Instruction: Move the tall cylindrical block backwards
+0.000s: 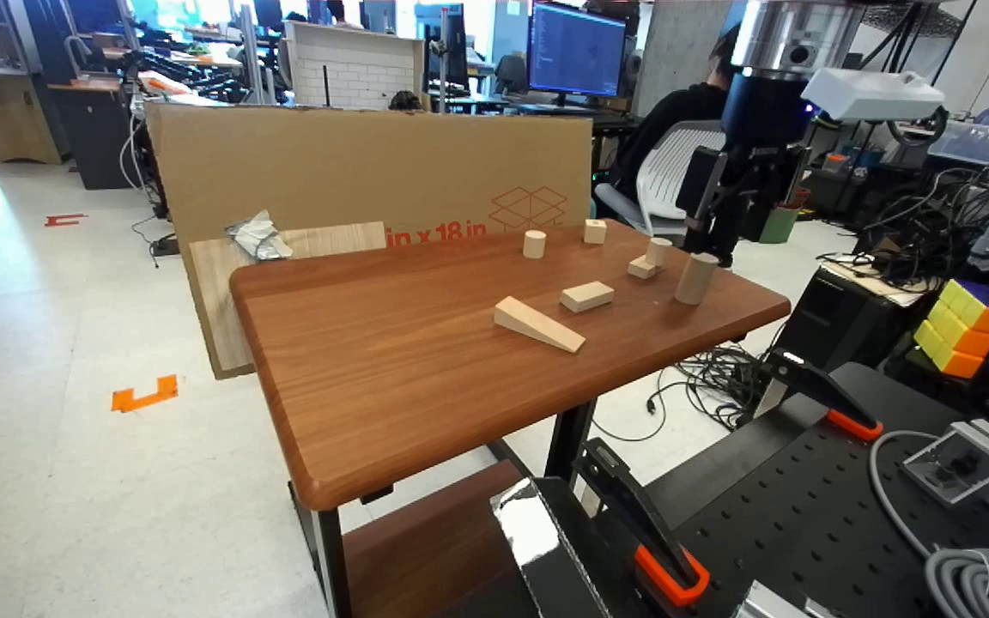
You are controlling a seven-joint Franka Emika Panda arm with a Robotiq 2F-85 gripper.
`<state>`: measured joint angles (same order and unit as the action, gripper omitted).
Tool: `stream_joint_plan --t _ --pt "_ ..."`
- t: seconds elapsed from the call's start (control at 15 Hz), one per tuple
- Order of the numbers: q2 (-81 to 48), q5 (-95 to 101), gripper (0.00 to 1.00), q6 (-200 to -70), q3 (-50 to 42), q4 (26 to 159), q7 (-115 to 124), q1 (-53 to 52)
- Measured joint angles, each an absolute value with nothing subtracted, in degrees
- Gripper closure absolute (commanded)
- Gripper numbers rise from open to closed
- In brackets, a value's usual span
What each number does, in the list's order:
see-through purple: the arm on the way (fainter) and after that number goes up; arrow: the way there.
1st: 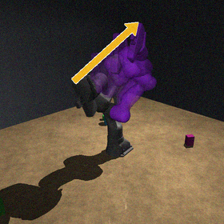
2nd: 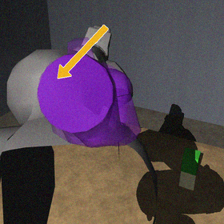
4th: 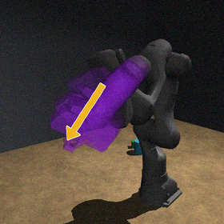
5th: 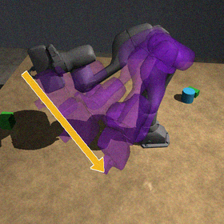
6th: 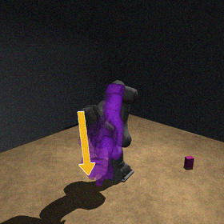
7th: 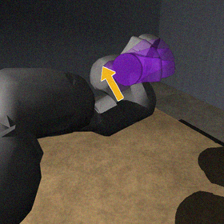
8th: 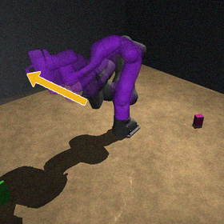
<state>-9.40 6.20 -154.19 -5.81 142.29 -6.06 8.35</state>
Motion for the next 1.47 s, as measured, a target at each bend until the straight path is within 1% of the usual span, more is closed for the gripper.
stream_joint_plan --t 0.33,0.4,0.47,0.53,0.6,0.67,0.8,0.93,1.07,1.47 --pt "-12.4 7.4 0.01 -154.2 -7.3 141.0 -6.1 8.4" --pt "-13.2 7.4 0.25 -154.2 -7.3 140.6 -6.1 8.4" --pt "-13.9 7.4 0.25 -154.2 -7.3 140.2 -6.1 8.4" --pt "-14.5 7.4 0.3 -154.3 -7.3 139.8 -6.3 8.4" --pt "-15.1 7.4 0.37 -154.3 -7.2 139.4 -6.6 8.4" --pt "-15.6 7.4 0.47 -154.3 -7.2 139.0 -7.0 8.4" --pt "-16.3 7.4 0.62 -154.3 -6.9 138.3 -7.6 8.4" --pt "-16.5 7.4 0.77 -154.2 -6.6 138.0 -8.3 8.4" --pt "-16.5 6.2 0.9 -153.8 -5.7 137.8 -9.8 8.6" --pt "-14.8 -0.2 0.9 -146.6 -0.9 135.3 -18.0 9.0"
